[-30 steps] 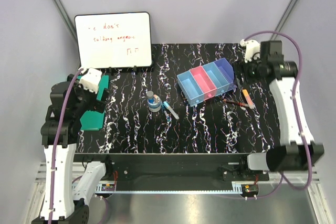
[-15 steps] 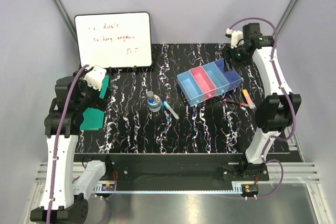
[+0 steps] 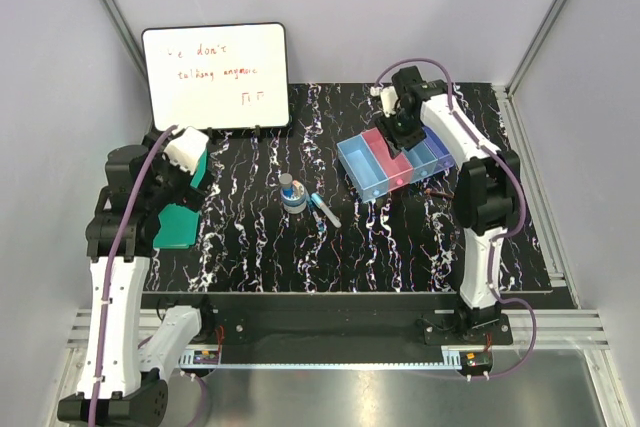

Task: Sort the stationery into containers
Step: Move the storage box to the center of the board.

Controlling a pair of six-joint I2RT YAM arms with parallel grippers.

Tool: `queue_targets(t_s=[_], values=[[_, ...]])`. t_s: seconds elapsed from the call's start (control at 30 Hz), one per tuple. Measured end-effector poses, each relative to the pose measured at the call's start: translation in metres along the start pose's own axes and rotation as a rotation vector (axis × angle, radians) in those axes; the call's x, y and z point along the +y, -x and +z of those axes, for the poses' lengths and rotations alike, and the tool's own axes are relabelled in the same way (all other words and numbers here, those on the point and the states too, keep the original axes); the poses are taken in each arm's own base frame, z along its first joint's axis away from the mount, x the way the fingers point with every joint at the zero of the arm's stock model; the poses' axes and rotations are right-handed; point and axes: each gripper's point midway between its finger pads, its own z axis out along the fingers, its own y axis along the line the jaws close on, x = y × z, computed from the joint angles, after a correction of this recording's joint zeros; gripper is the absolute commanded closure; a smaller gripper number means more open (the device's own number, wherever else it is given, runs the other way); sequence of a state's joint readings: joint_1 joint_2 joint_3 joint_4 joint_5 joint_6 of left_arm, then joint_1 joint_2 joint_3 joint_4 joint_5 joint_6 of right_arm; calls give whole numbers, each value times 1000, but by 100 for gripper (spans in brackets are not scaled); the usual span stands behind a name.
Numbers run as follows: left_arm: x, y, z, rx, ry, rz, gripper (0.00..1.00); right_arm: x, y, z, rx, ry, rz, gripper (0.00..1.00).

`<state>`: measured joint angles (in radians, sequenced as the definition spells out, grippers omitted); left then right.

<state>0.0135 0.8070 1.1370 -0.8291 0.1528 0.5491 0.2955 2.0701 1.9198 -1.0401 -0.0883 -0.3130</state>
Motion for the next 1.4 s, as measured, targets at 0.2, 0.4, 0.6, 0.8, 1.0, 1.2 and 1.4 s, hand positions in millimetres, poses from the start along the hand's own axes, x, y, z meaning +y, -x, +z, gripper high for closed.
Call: queue_targets(t_s=[0.2, 0.4, 0.6, 0.8, 1.0, 1.2, 1.4], values=[[0, -1, -1, -10, 4, 20, 1, -18, -1, 20, 28, -51, 17, 45], [1, 0, 0, -13, 6, 24, 1, -27, 7, 36, 28, -79, 18, 56], [0, -1, 1, -10, 5, 25, 1, -27, -1, 63, 74, -68, 33, 70], [1, 0, 0, -10, 5, 33, 1, -29, -2, 76, 88, -73, 83, 100], [2, 0, 0, -12, 7, 47, 1, -23, -1, 76, 80, -58, 171, 100], [2, 0, 0, -11, 5, 71, 1, -17, 2, 76, 71, -55, 286, 100], [1, -2, 5, 0, -10, 79, 1, -10, 29, 76, 27, -13, 405, 100]])
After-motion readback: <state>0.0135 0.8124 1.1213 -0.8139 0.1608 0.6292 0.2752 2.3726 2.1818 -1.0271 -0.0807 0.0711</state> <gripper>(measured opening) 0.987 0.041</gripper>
